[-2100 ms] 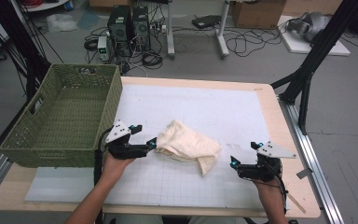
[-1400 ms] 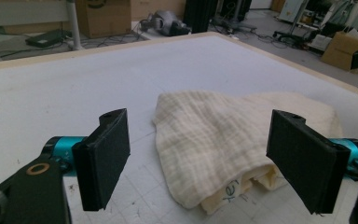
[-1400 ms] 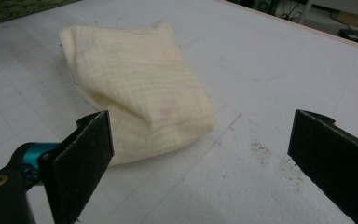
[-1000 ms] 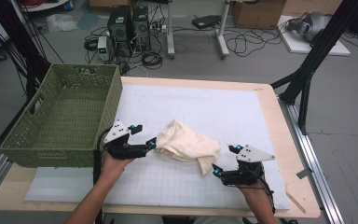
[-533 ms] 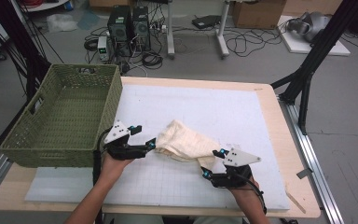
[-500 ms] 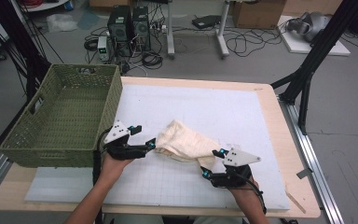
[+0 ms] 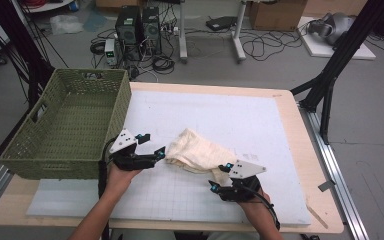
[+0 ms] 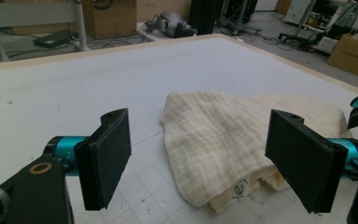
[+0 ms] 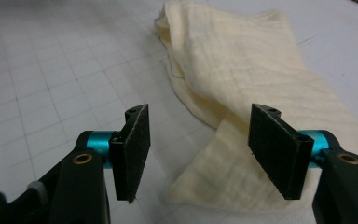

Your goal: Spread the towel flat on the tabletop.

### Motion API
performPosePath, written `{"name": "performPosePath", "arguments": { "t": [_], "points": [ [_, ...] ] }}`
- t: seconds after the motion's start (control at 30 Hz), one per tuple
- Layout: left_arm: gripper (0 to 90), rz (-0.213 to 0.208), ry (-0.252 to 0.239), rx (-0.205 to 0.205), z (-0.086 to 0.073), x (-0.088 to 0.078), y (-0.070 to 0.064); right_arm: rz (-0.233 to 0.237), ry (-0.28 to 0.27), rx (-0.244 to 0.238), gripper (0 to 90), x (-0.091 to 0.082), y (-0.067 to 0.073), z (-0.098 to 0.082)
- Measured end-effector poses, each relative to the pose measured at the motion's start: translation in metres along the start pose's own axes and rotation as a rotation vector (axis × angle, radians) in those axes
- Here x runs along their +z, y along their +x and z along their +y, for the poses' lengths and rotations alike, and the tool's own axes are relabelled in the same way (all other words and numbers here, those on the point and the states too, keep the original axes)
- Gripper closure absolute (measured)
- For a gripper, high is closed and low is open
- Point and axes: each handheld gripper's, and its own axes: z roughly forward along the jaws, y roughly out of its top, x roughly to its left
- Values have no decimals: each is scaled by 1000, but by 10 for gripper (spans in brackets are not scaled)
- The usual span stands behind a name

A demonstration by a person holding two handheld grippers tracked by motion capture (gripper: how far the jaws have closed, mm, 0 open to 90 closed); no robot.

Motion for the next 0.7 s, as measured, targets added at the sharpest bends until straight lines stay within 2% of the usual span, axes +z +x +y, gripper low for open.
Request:
{"name": "performPosePath", "arguments": {
  "t": [0.07,0.1,0.23,0.3,0.33,0.4,0.47,0.5,0.7],
  "points": [
    [226,4,2,-1,0,0,0,-27,44,-19,406,6,1,0],
    [226,5,2,-1,0,0,0,-57,85,-29,411,12,1,-1],
    [228,4,0,3,0,0,0,-93,147,-34,491,26,0,-5],
    [229,6,1,1,0,0,1,-73,154,-14,641,27,-1,-3],
    [230,3,1,-3,0,0,1,-62,168,-7,749,27,-1,-2],
    [247,-1,6,-4,-1,0,1,-75,195,-56,855,27,5,3],
    [247,-1,7,-3,-1,0,1,-38,166,-40,893,23,5,7],
    [247,3,6,-5,-1,0,1,-39,151,-33,894,19,4,10],
    [248,1,8,-8,-1,1,2,-93,100,-8,895,-2,-21,25]
  ]
}}
